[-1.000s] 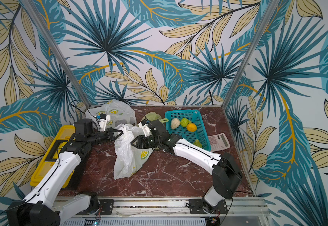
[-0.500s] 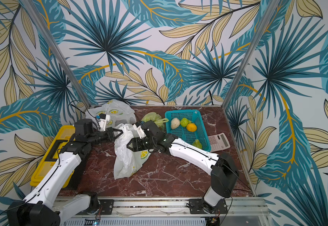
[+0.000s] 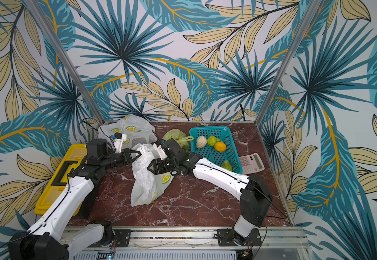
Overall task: Place the pears into plastic bags & tie knots
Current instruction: Tie the plastic bag at the center of the board.
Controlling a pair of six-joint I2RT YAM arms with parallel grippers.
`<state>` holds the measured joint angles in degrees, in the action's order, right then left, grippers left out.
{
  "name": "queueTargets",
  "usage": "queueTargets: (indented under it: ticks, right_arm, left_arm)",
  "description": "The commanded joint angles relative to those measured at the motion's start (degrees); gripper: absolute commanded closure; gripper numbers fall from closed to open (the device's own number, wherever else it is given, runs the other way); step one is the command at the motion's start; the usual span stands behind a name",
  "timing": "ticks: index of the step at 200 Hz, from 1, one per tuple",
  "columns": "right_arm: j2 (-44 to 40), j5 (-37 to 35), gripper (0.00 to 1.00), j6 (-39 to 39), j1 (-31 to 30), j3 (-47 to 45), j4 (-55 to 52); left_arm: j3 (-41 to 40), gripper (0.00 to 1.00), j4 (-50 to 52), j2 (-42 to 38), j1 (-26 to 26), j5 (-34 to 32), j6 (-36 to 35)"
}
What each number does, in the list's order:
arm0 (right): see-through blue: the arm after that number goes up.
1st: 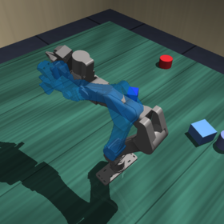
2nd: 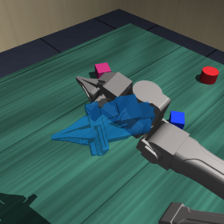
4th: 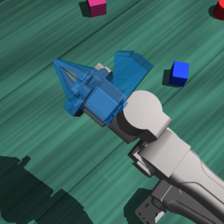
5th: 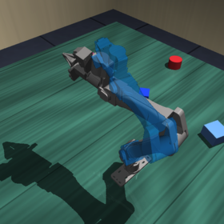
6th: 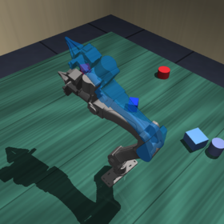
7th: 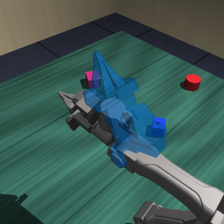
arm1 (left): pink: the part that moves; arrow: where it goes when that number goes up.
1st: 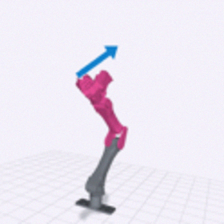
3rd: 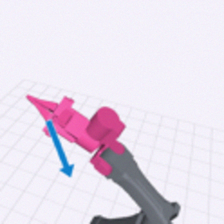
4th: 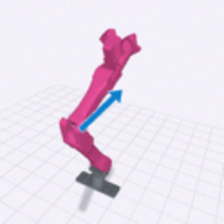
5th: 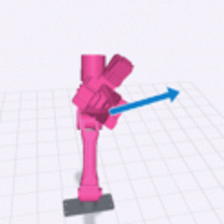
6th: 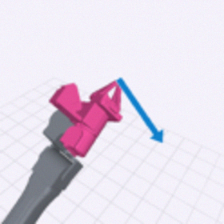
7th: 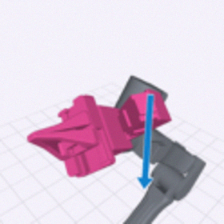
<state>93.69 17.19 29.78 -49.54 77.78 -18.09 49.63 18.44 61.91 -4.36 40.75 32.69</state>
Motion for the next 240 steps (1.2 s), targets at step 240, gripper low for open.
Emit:
queueTargets:
  ticks: [240]
  right_arm:
    - [7.33,1.19,0.4,8.15,-1.13,5.1,10.88]
  left_arm:
    - [-2.57,1.0,-2.31,-2.32,-1.5,-1.87,3.51]
